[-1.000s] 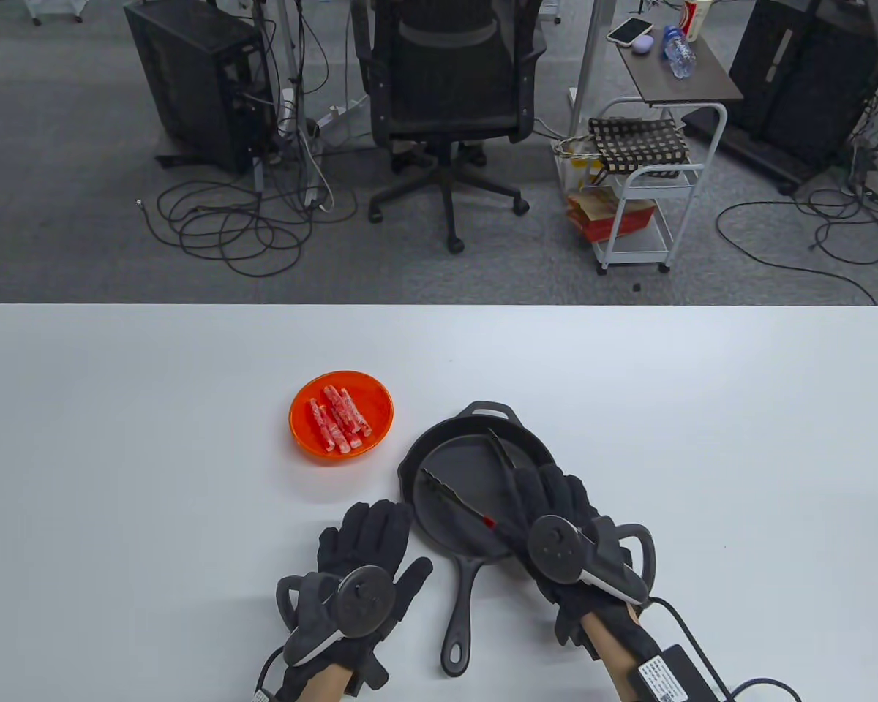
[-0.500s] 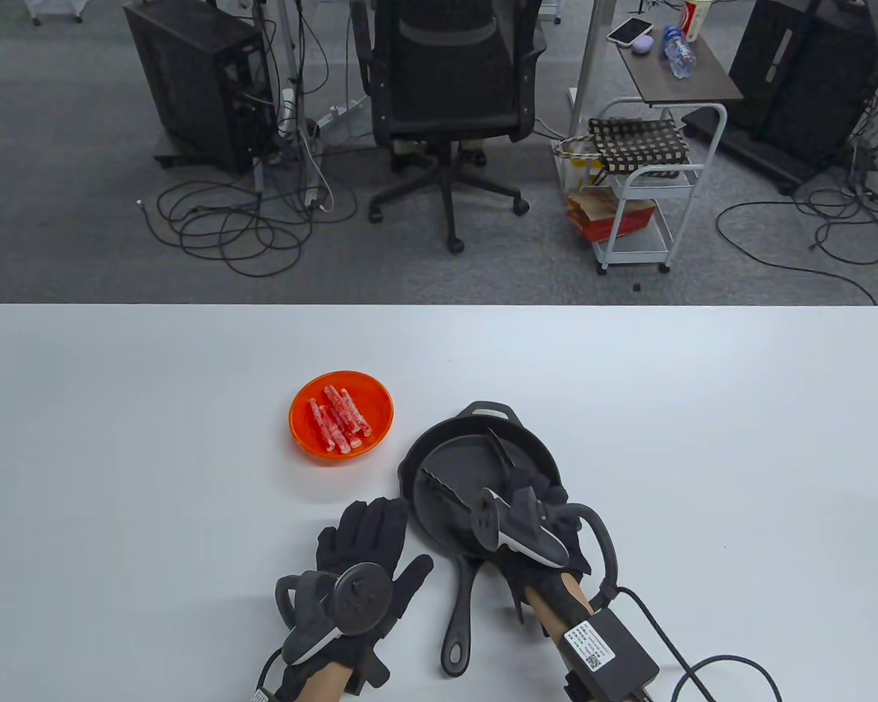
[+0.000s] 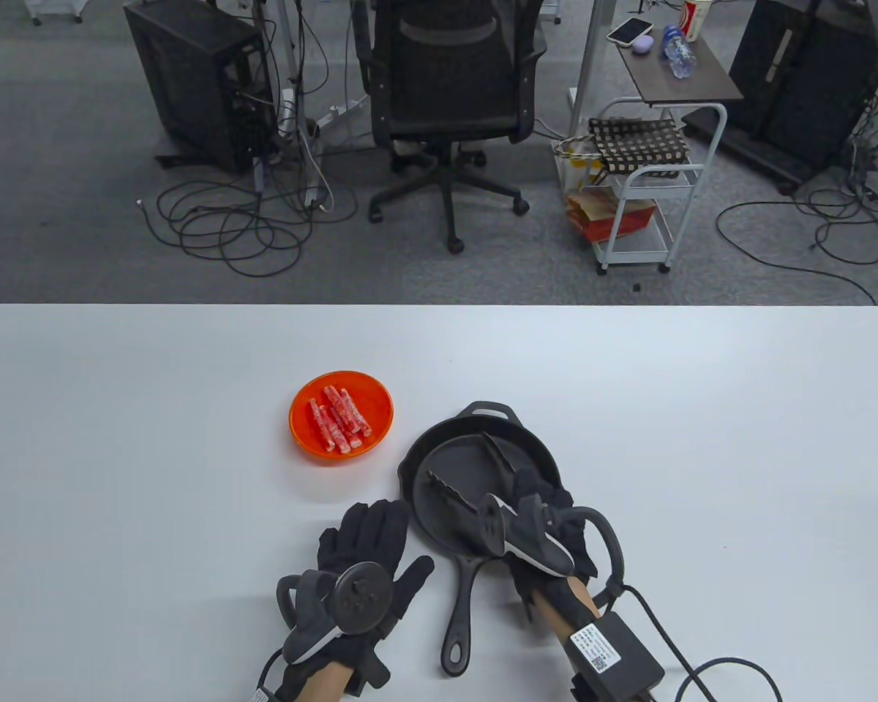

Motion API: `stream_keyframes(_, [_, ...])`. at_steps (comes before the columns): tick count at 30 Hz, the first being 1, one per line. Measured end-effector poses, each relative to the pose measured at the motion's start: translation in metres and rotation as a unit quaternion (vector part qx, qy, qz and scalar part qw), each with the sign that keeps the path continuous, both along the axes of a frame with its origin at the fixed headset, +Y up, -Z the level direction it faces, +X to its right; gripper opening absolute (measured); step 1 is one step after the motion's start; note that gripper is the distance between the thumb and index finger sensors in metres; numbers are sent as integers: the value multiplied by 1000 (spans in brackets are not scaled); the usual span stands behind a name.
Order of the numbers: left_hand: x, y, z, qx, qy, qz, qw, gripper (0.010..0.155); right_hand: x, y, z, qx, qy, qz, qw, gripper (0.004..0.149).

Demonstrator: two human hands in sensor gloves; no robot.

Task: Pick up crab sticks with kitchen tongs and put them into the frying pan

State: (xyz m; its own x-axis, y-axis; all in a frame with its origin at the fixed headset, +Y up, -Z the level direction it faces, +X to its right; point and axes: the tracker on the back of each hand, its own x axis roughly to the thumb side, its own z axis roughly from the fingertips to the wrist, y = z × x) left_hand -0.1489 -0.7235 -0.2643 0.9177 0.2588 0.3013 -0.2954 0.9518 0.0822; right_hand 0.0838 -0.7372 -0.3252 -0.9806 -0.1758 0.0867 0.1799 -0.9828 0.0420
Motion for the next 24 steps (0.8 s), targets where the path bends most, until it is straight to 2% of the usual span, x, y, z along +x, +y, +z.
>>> stream_keyframes(1, [-1,0,0,0,2,3,1000,80,5,3,5,23,14,-28,999,98])
stream_keyframes(5, [-2,1,-1,-8,4,13,1000,80,22,12,22,34,10,-108,994,97])
stream_keyframes(10, [1,0,-1,-5,2,0,1000,80,50,20,36,53,24,-99,993,101])
stream_keyframes(16, [-2,0,-3,-7,12,-6,1000,80,75,15,45,59,11,-119,991,103])
stream_keyframes(18, [-3,-1,-6,-9,21,-7,1000,80,78,15,45,46,10,-130,990,103])
stream_keyframes(24, [-14,-3,-8,-17,41,-6,999,80,80,17,51,57,17,-136,989,100])
